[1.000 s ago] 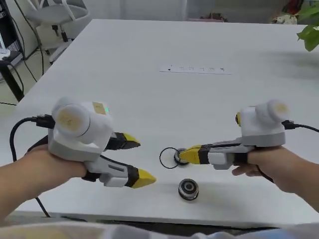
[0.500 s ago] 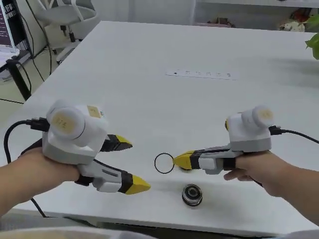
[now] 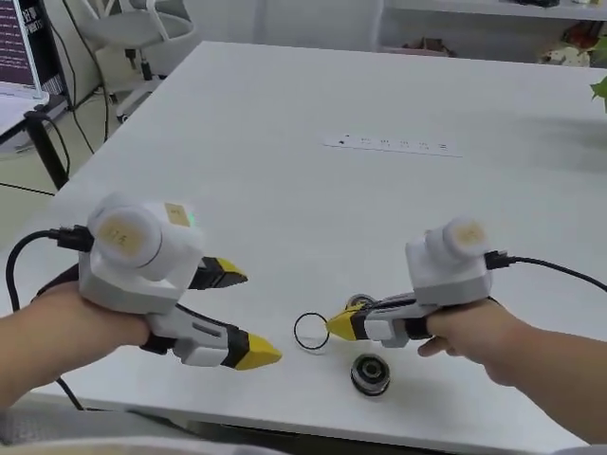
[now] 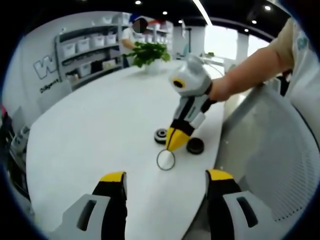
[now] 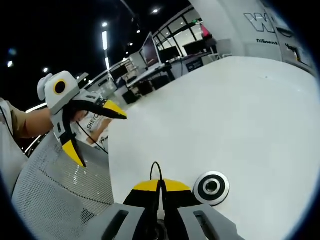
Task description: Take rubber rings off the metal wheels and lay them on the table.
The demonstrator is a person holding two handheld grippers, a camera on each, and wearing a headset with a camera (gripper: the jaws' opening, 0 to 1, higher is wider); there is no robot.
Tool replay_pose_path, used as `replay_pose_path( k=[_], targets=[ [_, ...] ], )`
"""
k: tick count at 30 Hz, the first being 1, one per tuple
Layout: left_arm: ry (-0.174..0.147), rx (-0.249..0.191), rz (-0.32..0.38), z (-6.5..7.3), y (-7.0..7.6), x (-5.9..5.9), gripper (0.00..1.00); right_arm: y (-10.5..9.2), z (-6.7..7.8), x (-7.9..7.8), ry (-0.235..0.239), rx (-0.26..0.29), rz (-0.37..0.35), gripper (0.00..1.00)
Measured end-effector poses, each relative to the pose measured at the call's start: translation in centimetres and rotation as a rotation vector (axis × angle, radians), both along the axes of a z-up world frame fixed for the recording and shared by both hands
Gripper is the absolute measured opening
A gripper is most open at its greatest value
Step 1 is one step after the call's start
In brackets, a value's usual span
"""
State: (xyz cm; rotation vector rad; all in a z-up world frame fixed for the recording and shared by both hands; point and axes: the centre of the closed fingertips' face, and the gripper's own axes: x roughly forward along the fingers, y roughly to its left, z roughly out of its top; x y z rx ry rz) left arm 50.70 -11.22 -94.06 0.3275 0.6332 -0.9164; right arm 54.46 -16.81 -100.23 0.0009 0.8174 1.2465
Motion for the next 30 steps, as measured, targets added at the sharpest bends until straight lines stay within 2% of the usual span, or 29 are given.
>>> replay_pose_path(
  k=[7, 12, 19, 30],
  targets=[
    [0.003, 0.015, -0.002, -0.3, 0.2, -0.1, 0.65, -0.3, -0.4, 0.2, -0.039, -0.03, 0.006, 0.0],
    [0.007, 0.016, 0.002, -0.4, 0.3, 0.0, 0.65, -0.4, -0.5, 0.4, -0.064, -0.042, 0.01, 0.05],
    [0.013, 0.023, -0.005, -0.6, 0.2, -0.1, 0.65, -0.6, -0.2, 0.4, -0.063, -0.029, 0.007, 0.11],
    [0.013, 0.024, -0.019, -0.4, -0.4, 0.1, 0.64, -0.5, 1.8, 0.4, -0.074, 0.027, 0.001, 0.17]
  ],
)
